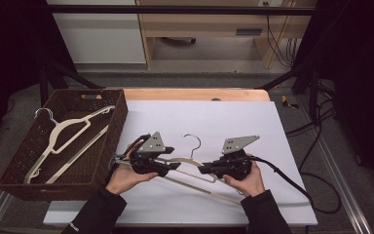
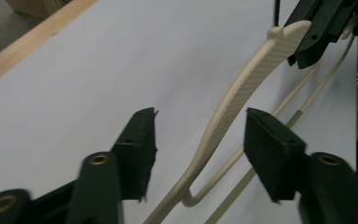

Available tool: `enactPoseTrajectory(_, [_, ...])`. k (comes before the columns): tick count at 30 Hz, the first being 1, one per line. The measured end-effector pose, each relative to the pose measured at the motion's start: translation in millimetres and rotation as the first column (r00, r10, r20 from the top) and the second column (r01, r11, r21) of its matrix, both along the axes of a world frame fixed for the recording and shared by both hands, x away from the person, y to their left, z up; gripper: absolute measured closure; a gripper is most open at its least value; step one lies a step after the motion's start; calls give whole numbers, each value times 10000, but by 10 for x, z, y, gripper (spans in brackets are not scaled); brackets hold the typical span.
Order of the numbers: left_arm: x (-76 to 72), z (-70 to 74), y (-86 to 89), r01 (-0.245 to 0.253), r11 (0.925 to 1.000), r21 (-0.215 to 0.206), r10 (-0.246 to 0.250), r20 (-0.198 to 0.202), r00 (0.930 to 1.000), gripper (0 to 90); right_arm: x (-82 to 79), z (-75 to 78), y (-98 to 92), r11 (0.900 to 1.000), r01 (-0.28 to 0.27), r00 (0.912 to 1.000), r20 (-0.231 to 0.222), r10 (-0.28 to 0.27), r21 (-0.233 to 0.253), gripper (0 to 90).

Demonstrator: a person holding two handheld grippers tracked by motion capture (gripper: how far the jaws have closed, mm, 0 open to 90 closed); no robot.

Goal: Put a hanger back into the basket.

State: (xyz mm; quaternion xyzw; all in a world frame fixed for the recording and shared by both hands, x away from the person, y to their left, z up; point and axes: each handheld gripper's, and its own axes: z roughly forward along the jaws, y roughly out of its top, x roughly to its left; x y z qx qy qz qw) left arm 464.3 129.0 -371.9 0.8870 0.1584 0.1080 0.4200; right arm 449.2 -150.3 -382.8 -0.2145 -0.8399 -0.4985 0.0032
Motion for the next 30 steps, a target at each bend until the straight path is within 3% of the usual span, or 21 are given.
enactPoseTrajectory(3, [6,-11,-9,355,9988,342,-350,-156,9993,595,-10,-10,12,9999,-144,9999,-9,144,-11,871])
enactPoseTrajectory(4, [-2,-22,-22,374,9992,151,-369,-306,9988,632,-13,-15,16,9999,-159,9999,-13,159,-47,871])
enactPoseTrajectory(6, [-10,-24,-31,504,9986,151,-497,-412,9979,690,-14,-22,20,9997,-239,9997,-37,239,-90,871])
enactPoseTrajectory(12, [-62,-20,-22,616,9963,603,-598,-308,9977,721,-30,-37,30,9992,-340,9994,41,341,-218,864])
enactPoseTrajectory(19, [-155,-51,-30,630,9977,236,-611,-712,9956,801,-56,-31,23,9974,438,9960,803,-391,-580,751])
enactPoseTrajectory(24, [-222,-86,-89,839,9964,78,-829,-912,9924,856,-57,-42,25,9910,1115,9870,1243,-1018,-740,595])
enactPoseTrajectory(27, [-248,-78,-95,464,9988,151,-451,-767,9960,866,-70,-12,-9,9870,1496,9786,1516,-1393,-585,535])
enactPoseTrajectory(30, [-241,-49,-32,-41,9999,122,49,-684,9976,867,-108,42,-107,9819,1892,9685,1669,-1850,-96,437])
